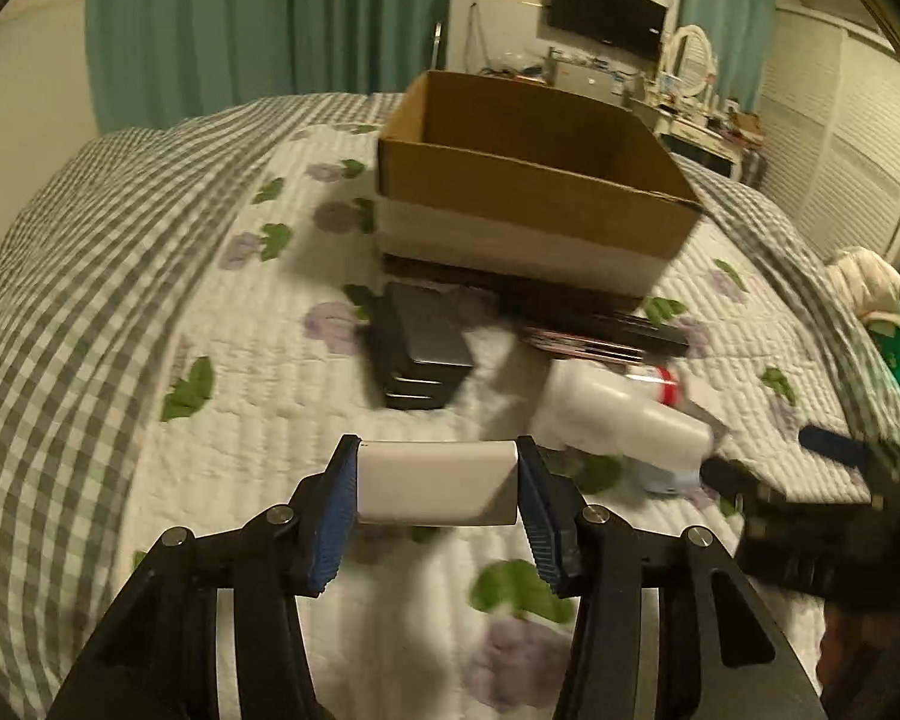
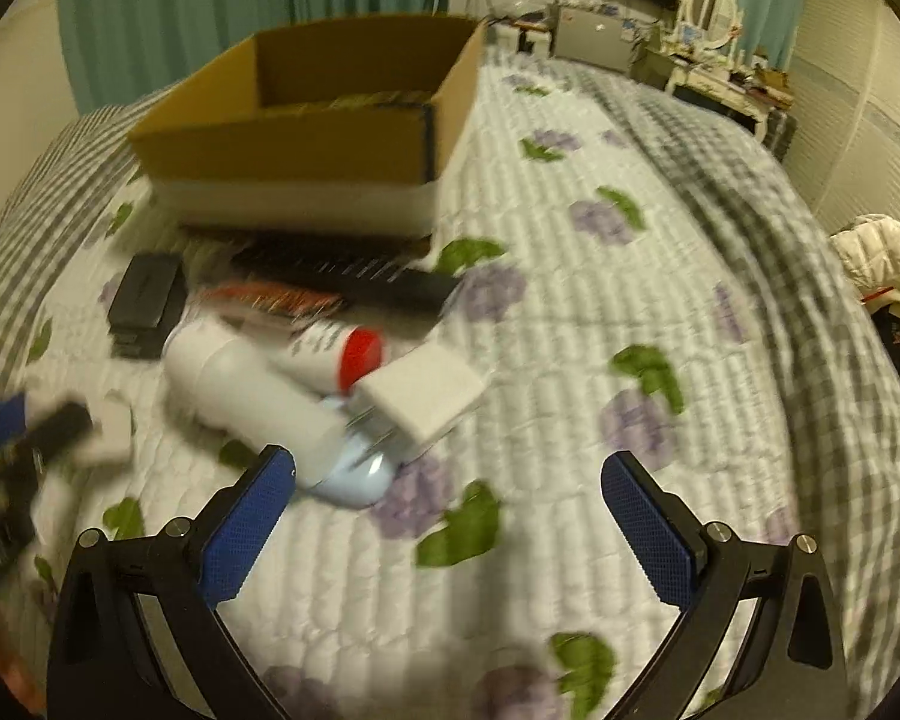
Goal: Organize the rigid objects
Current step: 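Grasp the white rectangular adapter with the left tool while the right tool reaches toward the blue earbud case, then grasp the light-blue earbud case with the right tool while the left tool lifts the adapter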
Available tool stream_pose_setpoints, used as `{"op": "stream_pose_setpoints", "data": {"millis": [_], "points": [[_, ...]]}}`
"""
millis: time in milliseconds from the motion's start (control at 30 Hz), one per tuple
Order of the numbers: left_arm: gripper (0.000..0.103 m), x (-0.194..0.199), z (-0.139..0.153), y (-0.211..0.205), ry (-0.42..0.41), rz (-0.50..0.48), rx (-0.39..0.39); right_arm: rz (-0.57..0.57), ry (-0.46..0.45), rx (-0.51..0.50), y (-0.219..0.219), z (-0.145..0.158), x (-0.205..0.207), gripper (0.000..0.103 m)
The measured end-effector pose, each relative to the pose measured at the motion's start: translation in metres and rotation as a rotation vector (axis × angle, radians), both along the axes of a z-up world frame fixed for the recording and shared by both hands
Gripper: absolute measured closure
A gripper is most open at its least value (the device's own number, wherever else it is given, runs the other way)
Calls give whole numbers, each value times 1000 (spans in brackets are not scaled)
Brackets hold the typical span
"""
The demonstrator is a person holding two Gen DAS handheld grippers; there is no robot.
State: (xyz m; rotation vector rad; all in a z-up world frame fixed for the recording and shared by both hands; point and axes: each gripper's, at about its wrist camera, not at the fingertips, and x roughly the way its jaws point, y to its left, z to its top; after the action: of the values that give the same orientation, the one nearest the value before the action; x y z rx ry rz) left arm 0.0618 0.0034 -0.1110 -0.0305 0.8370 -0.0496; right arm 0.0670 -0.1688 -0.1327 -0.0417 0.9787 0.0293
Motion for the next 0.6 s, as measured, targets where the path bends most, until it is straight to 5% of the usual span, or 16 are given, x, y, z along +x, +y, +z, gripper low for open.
{"op": "stream_pose_setpoints", "data": {"millis": [367,500,600], "points": [[52,12,-4,9,-2,7,-12,36,85,80,33,-42,31,21],[52,12,-3,8,-2,0,-4,0,87,77,31,-44,37,46],[52,12,-2,9,0,0,-3,2,89,85,27,-39,28,50]]}}
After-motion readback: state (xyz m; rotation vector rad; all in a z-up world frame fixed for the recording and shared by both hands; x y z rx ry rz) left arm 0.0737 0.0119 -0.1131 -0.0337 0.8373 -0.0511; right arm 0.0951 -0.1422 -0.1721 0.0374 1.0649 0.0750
